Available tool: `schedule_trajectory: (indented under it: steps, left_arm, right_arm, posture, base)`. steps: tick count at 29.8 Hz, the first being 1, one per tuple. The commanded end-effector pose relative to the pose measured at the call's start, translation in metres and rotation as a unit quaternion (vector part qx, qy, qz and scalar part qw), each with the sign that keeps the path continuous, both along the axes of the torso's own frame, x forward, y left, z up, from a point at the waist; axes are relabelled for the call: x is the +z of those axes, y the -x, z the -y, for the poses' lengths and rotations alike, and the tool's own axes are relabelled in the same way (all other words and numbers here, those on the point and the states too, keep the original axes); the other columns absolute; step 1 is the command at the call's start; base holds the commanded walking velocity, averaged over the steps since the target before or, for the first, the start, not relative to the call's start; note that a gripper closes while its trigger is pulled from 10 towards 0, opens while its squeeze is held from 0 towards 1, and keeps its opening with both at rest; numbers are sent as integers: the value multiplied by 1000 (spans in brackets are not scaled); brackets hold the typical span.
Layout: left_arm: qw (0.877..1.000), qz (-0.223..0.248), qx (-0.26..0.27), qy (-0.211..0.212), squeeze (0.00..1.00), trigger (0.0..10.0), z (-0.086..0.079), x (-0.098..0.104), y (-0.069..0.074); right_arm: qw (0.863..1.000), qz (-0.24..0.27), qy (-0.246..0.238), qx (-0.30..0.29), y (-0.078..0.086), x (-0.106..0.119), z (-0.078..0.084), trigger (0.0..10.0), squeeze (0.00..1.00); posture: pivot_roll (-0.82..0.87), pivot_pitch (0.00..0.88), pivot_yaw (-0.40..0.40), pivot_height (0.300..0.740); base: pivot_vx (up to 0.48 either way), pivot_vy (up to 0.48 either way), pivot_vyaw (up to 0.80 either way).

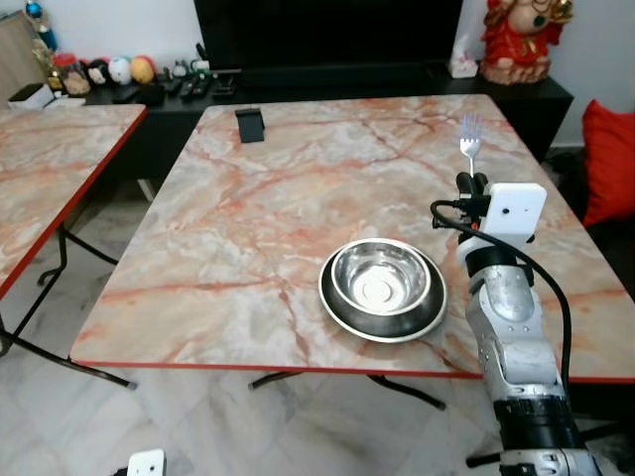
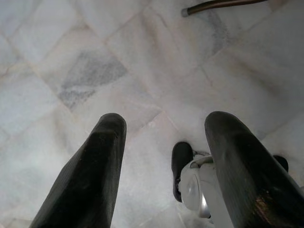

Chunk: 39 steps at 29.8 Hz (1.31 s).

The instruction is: Setting the table

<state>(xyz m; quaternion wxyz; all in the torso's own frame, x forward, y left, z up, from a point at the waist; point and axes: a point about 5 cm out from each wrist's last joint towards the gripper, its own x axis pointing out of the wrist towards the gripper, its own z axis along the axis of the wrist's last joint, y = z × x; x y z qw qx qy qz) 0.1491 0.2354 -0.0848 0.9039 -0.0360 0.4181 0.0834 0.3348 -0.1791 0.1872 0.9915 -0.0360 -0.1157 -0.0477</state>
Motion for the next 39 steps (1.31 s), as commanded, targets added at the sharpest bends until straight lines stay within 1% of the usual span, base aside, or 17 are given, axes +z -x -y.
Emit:
schedule_trajectory:
  steps: [1,6,10,11,13,15,16,18,21,23,26,27,28,30,33,37,39]
  left_arm:
    - [1000,-11,9,0,0,10000,-3,-2,6]
    - [1000,-10,7,3,0,10000,-2,-2,5]
    - [1000,-9,4,7,0,10000,0,-2,3]
    - [1000,-9,4,7,0,10000,0,-2,3]
    - [1000,-10,3,7,0,10000,-1,-2,4]
    - [1000,-13,3,7,0,10000,-2,-2,5]
    - [1000,-16,4,7,0,10000,-4,-2,7]
    - [1000,-16,4,7,0,10000,-4,-2,7]
    - [1000,-21,4,5,0,10000,-6,-3,9]
    - [1000,-22,3,5,0,10000,-7,-3,9]
    - [1000,-23,4,6,0,10000,-8,-3,10]
    - [1000,-25,5,8,0,10000,-11,-3,12]
    - [1000,-25,5,8,0,10000,-11,-3,12]
    - [1000,-27,6,9,0,10000,-14,-3,15]
    - [999,-29,8,11,0,10000,-19,-2,19]
    - [999,-31,9,12,0,10000,-21,-2,21]
    - [999,-35,12,13,0,10000,-23,-3,27]
  right_arm:
    - [1000,4,2,-2,0,5,0,10000,0]
    - [999,-27,10,-29,1,-1,10,10000,0]
    - [994,-82,-3,-68,-2,-10,28,10000,0]
    - [994,-82,-3,-68,-2,-10,28,10000,0]
    - [991,-106,-1,-83,-8,-9,38,10000,0]
    - [988,-126,-1,-83,-12,-8,43,10000,0]
    - [986,-146,5,-82,-15,-7,46,10000,0]
    - [986,-146,5,-82,-15,-7,46,10000,0]
    - [982,-177,-2,-69,-15,-8,47,10000,0]
    - [978,-198,-19,-58,-14,-12,49,10000,0]
    - [977,-207,-19,-53,-13,-14,49,10000,0]
    - [973,-227,-17,-44,-10,-19,50,10000,0]
    - [973,-227,-17,-44,-10,-19,50,10000,0]
    - [966,-254,-11,-37,-9,-24,51,10000,0]
    - [960,-278,10,-37,-6,-31,52,10000,0]
    - [955,-296,-3,-33,-5,-36,50,10000,0]
    - [947,-321,-15,-17,-3,-46,45,10000,0]
  posture:
    - [-105,0,73,740]
    - [-113,0,75,740]
    - [-118,0,78,740]
    - [-118,0,78,740]
    - [-117,0,81,740]
    - [-116,0,83,740]
    - [-118,0,85,740]
    - [-118,0,85,740]
    - [-121,0,88,740]
    - [-121,0,88,740]
    - [-123,0,86,740]
    - [-125,0,87,740]
    - [-125,0,87,740]
    - [-126,0,85,740]
    - [-125,0,83,740]
    - [-122,0,77,740]
    - [-119,0,76,740]
  base:
    - [0,0,0]
    - [0,0,0]
    - [0,0,0]
    - [0,0,0]
    - [0,0,0]
    - [0,0,0]
    - [0,0,0]
    - [0,0,0]
    - [0,0,0]
    - [0,0,0]
    - [0,0,0]
    - [0,0,0]
    - [0,0,0]
    - [0,0,0]
    - [0,0,0]
    - [0,0,0]
    - [0,0,0]
